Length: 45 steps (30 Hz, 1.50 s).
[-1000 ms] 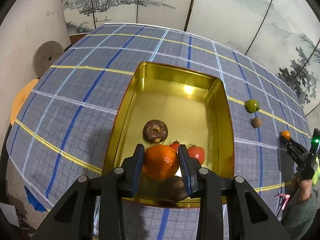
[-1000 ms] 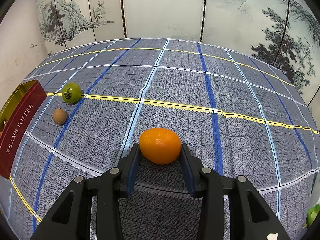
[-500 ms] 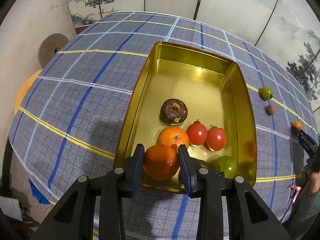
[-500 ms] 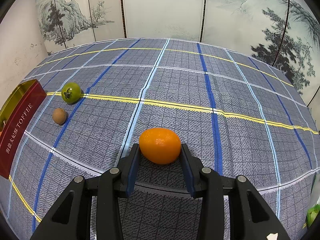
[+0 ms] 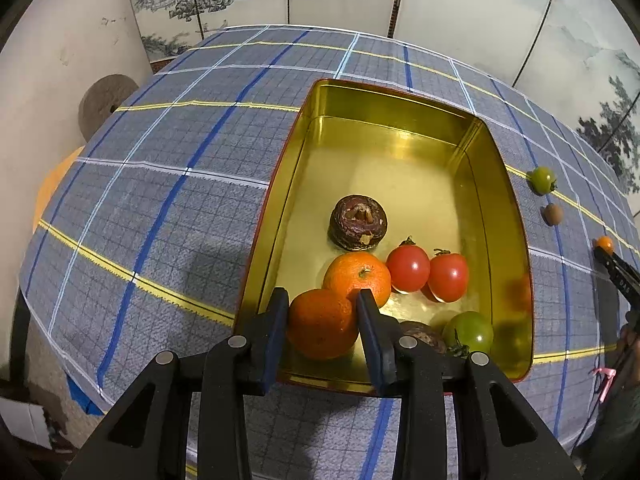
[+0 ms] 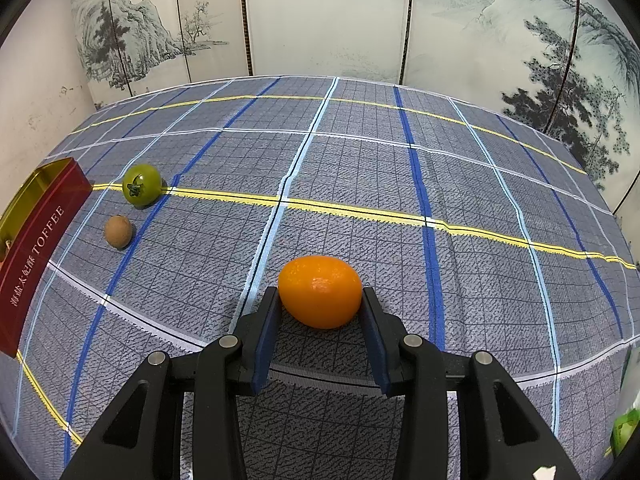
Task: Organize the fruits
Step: 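Carry the mandarin into the gold tin with the left gripper and release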
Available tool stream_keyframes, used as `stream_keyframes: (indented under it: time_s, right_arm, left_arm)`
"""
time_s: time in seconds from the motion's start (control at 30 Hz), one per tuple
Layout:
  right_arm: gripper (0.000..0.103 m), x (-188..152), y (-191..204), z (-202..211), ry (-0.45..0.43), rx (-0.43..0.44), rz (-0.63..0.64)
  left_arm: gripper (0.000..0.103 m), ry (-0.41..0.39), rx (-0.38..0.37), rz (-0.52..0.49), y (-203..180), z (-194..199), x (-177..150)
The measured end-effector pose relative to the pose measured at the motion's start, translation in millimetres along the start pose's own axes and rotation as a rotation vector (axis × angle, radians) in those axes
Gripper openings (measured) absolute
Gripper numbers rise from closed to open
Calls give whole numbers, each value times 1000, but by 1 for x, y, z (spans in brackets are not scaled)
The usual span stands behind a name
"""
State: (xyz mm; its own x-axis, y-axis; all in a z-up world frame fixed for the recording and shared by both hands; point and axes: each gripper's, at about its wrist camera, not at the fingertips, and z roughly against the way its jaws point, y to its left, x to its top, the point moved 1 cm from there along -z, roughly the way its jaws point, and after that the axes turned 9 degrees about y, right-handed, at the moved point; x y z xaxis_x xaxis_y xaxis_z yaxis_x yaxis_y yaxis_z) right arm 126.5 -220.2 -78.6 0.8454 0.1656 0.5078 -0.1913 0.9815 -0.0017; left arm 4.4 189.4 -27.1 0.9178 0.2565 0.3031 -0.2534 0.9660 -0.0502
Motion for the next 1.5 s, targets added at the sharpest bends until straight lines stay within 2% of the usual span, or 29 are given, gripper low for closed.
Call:
stream_keyframes:
  time_s: [1.07, 1.33, 1.5]
  right_arm:
    - [37, 0, -2, 0, 0, -1, 0]
    - [37, 0, -1, 0, 0, -2, 0]
    - [36, 0, -3, 1, -1, -5, 1]
  left_arm:
    - [38, -2, 5, -19, -2, -4, -6]
    - [45, -12, 9, -32, -6, -2, -7]
    - [53, -26, 15, -39, -7, 0, -8]
